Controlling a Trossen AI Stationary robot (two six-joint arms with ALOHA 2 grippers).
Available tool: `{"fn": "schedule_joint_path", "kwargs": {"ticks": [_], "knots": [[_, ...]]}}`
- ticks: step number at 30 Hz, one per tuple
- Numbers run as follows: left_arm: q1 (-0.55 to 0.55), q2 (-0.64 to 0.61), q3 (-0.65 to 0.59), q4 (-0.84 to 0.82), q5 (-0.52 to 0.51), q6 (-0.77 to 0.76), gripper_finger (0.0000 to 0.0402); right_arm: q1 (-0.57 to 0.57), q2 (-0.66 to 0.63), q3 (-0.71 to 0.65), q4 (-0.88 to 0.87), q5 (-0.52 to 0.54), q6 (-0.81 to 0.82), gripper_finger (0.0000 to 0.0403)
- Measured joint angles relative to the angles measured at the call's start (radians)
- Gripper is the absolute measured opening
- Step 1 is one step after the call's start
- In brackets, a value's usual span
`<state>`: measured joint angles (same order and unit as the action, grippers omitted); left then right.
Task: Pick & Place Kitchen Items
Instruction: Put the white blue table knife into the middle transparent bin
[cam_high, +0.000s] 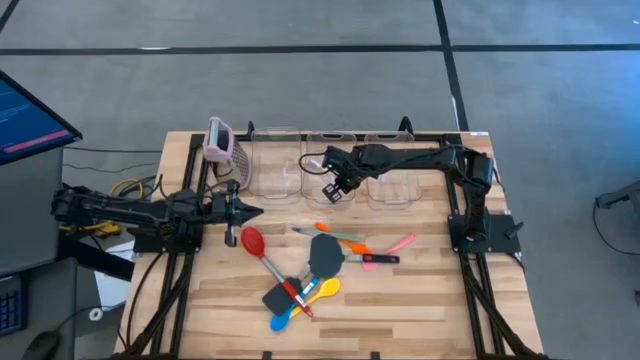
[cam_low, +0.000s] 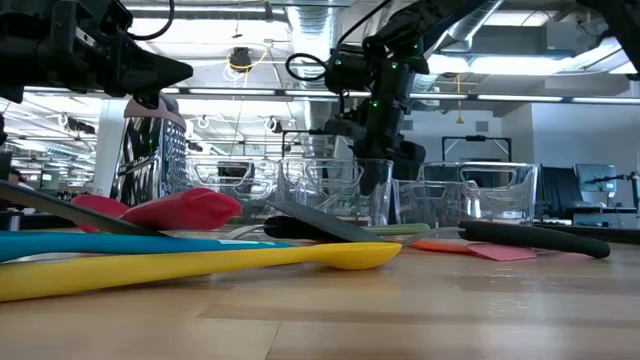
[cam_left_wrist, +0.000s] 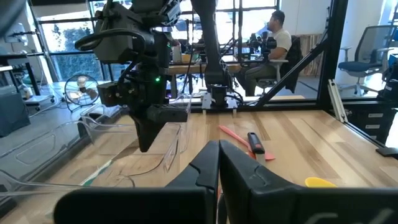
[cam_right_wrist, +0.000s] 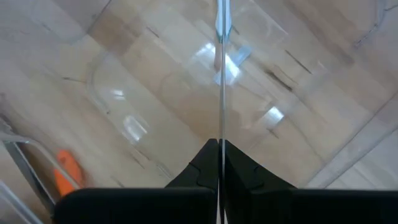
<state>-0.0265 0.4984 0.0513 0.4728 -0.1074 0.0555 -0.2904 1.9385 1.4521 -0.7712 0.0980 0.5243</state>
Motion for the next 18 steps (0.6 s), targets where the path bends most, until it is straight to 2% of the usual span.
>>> {"fn": "schedule_joint_path", "kwargs": {"ticks": [12, 18], "knots": [[0.000, 0.000, 0.000, 0.000, 0.000, 0.000, 0.0002, -0.007, 0.000, 0.000, 0.000, -0.073, -0.005, 0.0001], [0.000, 0.000, 0.000, 0.000, 0.000, 0.000, 0.0002, -0.006, 0.000, 0.000, 0.002, -0.073, -0.042, 0.0024]]}}
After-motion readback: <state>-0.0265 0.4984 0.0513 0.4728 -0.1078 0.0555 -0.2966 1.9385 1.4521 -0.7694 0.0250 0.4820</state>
